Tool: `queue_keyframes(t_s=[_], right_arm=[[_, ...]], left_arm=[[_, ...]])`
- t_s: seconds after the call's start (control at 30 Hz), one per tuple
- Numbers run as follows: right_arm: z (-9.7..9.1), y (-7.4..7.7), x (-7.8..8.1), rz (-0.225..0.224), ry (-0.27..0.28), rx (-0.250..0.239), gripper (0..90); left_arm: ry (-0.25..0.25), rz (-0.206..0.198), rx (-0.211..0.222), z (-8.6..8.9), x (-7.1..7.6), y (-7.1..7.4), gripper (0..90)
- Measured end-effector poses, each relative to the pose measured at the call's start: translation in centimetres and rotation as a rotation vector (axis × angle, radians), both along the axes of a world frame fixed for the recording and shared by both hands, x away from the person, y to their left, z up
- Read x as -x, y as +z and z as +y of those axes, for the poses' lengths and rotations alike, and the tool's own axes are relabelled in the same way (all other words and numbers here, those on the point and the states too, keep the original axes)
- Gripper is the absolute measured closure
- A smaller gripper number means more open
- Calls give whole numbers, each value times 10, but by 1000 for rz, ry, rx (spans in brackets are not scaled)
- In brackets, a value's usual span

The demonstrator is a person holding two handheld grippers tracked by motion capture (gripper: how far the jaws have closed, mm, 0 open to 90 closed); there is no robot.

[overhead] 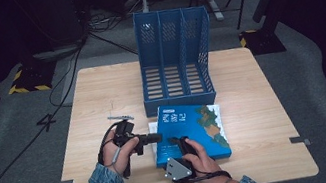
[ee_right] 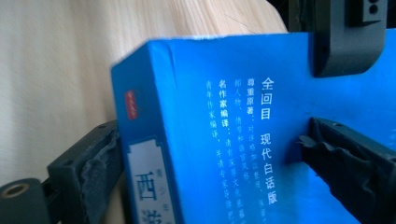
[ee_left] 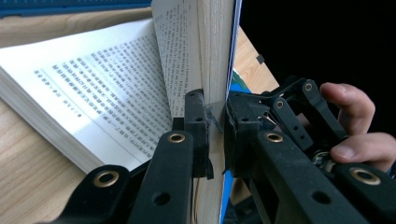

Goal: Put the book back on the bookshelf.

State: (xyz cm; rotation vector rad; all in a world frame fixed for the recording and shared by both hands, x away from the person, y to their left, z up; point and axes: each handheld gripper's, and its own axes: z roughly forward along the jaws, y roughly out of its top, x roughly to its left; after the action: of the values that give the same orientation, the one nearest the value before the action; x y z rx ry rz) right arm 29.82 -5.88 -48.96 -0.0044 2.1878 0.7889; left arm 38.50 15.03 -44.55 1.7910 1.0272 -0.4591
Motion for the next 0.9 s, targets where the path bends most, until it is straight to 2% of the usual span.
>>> queue_keyframes(t_s=[0.03,0.13,0.23,0.3,0.33,0.6,0.67,0.7,0.77,0.87,0.9], right_arm=[[0,-3,-1,-12,-4,7,55],[2,-6,-8,13,-42,-11,2],[5,-8,-10,15,-58,10,2],[7,-9,-12,12,-66,22,1],[8,-10,-12,25,-70,28,0],[13,-10,-16,33,-110,18,1],[13,-10,-16,26,-114,24,4],[15,-10,-16,8,-143,2,5],[16,-9,-15,33,-117,49,4],[17,-9,-17,16,-110,51,4],[18,-9,-16,13,-111,57,4]], left_arm=[[-2,1,-4,1,-1,-1,814],[8,9,-5,0,-1,-2,813],[27,-12,-40,-1,-1,-4,813],[37,-11,-39,-1,-1,-5,813],[43,-10,-36,-1,-1,-6,812],[80,-27,-31,-1,0,-8,810],[83,-27,-29,-1,1,-8,806],[88,-35,-25,-1,1,-9,806],[93,-45,-31,-1,2,-10,799],[108,-59,-25,-1,5,-12,793],[104,-63,-34,-1,6,-12,793]])
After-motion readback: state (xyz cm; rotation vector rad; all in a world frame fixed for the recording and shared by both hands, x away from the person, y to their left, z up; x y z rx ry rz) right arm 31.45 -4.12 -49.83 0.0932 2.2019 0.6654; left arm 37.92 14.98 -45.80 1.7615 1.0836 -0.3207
